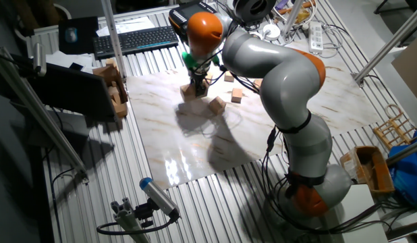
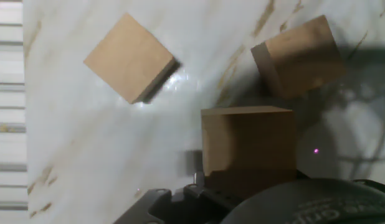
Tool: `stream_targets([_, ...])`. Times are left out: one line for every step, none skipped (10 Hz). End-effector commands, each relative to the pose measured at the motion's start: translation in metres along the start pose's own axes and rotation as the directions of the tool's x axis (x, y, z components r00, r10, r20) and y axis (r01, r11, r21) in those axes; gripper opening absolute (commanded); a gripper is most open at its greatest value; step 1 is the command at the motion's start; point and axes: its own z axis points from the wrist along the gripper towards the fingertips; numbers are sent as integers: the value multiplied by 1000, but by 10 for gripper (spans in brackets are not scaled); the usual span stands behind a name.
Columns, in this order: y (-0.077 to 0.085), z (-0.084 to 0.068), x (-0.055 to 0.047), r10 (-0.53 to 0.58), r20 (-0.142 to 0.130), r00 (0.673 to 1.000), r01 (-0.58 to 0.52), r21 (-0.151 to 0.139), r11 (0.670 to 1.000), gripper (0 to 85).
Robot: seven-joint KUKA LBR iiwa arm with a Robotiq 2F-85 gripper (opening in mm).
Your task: Stack the blocks into a cross shape
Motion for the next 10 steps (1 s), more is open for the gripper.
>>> stream_targets([0, -2, -5, -3, 8, 1000, 3, -1, 1000, 0])
stream_targets([-2, -3, -10, -4, 9, 1000, 4, 2, 1000, 0])
stream_targets([-3, -5, -15, 4, 6, 1000, -4, 11, 1000, 0])
stream_targets([-6, -6, -19, 14, 5, 1000, -14, 20, 1000, 0])
stream_targets([-11, -7, -22, 16, 10, 1000, -16, 24, 1000, 0])
stream_targets([-16, -8, -27, 16, 7, 1000, -16, 22, 1000, 0])
stream_targets([-20, -10, -32, 17, -2, 1000, -17, 25, 1000, 0])
stream_targets([-24, -10, -38, 19, -9, 1000, -18, 26, 999, 0])
stream_targets([-26, -9, -42, 37, -3, 999, -37, 26, 999, 0])
stream_targets([-28, -9, -44, 47, 9, 999, -47, 22, 999, 0])
